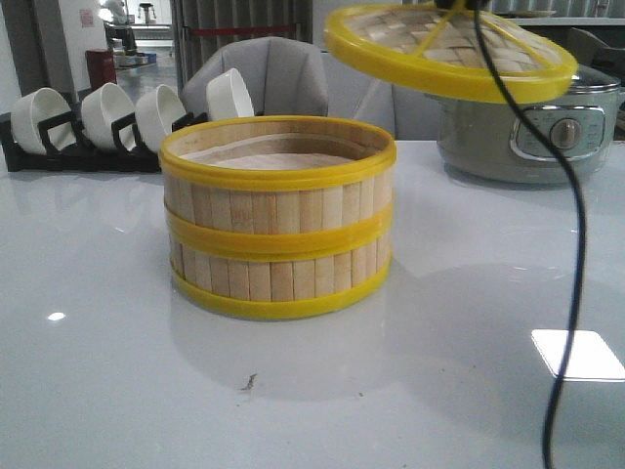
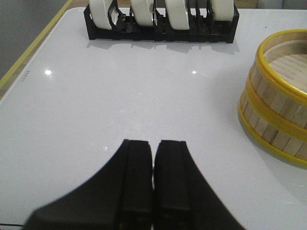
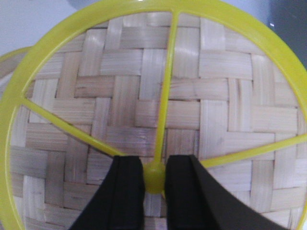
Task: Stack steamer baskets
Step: 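Carry the lid over the stacked baskets with the right gripper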
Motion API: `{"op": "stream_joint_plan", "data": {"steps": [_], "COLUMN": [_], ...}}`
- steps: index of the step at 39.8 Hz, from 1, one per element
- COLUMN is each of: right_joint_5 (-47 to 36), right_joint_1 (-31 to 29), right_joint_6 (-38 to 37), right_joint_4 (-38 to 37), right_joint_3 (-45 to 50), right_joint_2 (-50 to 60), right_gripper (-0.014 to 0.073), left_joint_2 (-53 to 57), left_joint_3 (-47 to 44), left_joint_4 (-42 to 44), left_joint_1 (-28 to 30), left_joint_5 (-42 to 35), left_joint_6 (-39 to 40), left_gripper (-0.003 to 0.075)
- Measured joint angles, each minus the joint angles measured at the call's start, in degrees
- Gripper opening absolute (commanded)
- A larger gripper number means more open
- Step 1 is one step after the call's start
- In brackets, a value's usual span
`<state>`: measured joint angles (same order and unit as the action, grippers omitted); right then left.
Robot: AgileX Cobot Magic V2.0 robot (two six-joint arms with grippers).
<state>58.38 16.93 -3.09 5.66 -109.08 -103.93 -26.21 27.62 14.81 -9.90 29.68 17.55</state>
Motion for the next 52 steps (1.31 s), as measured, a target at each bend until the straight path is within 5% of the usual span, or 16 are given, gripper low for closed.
{"op": "stream_joint_plan", "data": {"steps": [19,52], "right_joint_5": [2.64,5.00], "right_joint_1": [13.54,14.49], "right_joint_6": [0.00,0.00], "right_joint_4": [0.56,-1.88], "right_joint_3": [-10.19,-16.07], "right_joint_2": [-10.91,-18.27], "right_gripper": [0.0051,0.0051], "left_joint_2": [0.00,0.00], "left_joint_3": [0.00,0.00], "left_joint_4": [0.00,0.00], "left_joint_1": [0.00,0.00], "left_joint_5": [0.00,0.00], "left_joint_6": [0.00,0.00], "left_gripper": [0.0085,0.0085]}}
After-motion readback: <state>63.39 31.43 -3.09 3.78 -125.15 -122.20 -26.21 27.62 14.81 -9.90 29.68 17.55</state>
